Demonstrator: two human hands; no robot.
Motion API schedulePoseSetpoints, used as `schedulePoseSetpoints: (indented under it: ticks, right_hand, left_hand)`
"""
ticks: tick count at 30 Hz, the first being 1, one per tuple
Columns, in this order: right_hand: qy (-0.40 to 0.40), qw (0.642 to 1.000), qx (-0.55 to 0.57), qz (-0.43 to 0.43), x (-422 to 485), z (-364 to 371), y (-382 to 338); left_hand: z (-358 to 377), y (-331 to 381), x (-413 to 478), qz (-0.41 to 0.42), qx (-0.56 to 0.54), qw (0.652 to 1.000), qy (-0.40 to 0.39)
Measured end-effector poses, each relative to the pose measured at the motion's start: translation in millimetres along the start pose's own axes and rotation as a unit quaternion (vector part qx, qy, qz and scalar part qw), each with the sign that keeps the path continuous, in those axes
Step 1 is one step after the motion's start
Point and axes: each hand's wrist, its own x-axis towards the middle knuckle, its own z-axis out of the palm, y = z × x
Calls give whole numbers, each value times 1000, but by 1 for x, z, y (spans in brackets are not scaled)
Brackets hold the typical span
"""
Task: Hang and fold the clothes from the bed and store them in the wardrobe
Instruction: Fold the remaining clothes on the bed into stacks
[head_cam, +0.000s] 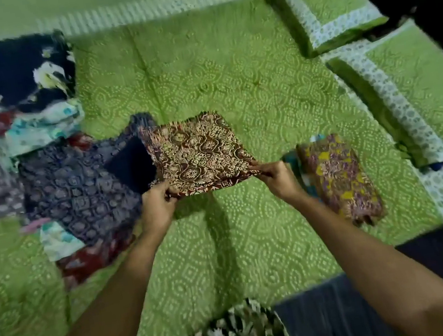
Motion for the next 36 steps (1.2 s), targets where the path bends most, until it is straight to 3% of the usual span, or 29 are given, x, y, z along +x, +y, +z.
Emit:
schedulePoseSetpoints:
  ticks: [3,5,8,10,12,15,18,22,24,26,29,32,34,36]
  right_hand:
    - [-71,993,-94,29,-27,31,53]
    - [-157,971,-181,5,-45,49,85]
    - [-313,915,-251,-43,-73,63,113]
    - [-407,888,-215,-11,-88,65,124]
    - [-448,878,-157,63,-97,66,133]
    - [-428,886,-143,112,-96,71,146]
    - [-365,917,-107,125,-79,76,146]
    - [-226,965,-77,106,-48,80,140]
    - [-141,979,-83,118,-36,87,142]
    - [-112,983,-68,129,-28,96,145]
    - [-139,969,-50,199,-27,112,151]
    - [-120,935,-35,333,-38,127,164]
    - [-83,906,31,413,-45,131,170]
    - [-55,875,168,450,-47,128,167]
  left_hand:
    - [43,-40,-38,-28,92,994,-54]
    - [66,-66,-65,5,165,981,-103]
    - [86,-103,-103,72,204,937,-276]
    - [91,-123,-124,-11,180,897,-403]
    - [92,-133,-137,-107,103,890,-431]
    - [92,-133,-136,-161,31,905,-393]
    - [95,-122,-114,-172,-26,927,-332]
    - [112,-108,-76,-172,-38,972,-156]
    - [124,-108,-62,-141,-29,985,-92]
    - [138,-113,-54,-71,47,993,-77]
    - [163,-117,-63,16,186,970,-153]
    - [184,-127,-88,-79,254,928,-260]
    - [188,-136,-101,-149,231,932,-235]
    - [188,-135,-104,-180,175,958,-139]
